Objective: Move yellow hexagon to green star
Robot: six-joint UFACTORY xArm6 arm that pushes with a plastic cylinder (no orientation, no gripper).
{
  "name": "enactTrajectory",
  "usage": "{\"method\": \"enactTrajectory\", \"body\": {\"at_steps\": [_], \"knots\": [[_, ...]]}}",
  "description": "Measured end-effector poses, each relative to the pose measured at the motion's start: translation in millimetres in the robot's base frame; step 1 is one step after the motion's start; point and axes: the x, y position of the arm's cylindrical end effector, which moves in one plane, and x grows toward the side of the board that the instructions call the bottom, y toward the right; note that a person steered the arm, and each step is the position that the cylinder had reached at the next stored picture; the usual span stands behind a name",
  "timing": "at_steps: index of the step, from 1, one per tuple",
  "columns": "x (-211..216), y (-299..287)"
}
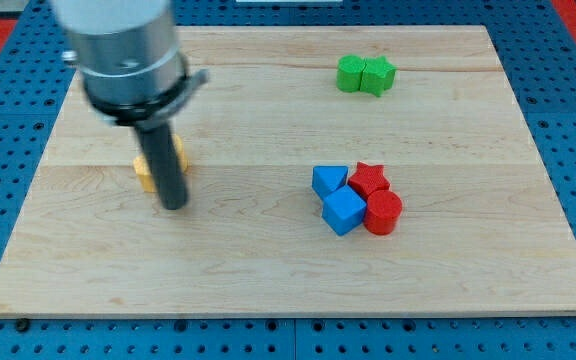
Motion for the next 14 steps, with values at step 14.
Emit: {"method": "enactTrajectory", "body": {"at_steps": [14], "knots": [[-60, 142]]}}
